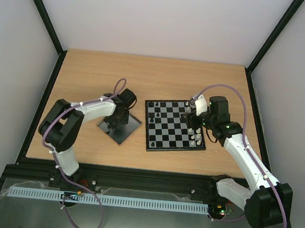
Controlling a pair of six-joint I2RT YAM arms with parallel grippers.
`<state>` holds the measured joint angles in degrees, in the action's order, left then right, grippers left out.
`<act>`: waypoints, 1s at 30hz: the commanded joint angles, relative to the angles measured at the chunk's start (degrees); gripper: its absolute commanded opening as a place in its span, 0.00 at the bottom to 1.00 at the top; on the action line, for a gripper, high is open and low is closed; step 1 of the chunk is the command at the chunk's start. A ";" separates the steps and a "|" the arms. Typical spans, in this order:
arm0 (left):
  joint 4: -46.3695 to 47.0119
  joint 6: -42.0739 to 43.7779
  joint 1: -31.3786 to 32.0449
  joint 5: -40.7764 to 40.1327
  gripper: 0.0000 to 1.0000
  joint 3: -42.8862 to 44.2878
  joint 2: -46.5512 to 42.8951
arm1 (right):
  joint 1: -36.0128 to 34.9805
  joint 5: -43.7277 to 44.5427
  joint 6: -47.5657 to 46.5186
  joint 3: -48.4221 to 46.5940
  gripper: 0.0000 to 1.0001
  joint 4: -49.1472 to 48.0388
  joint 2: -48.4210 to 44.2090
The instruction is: Set up the chess pieces on the board
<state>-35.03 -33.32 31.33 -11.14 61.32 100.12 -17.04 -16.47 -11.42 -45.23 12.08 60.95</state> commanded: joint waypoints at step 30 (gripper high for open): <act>2.40 8.91 1.62 3.47 0.20 1.02 5.26 | 0.12 -1.89 -1.24 0.96 0.61 0.80 0.64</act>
<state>-30.50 -25.56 32.23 -8.38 64.36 105.82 -17.04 -17.47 -12.05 -45.12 12.10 61.28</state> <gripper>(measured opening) 0.172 0.612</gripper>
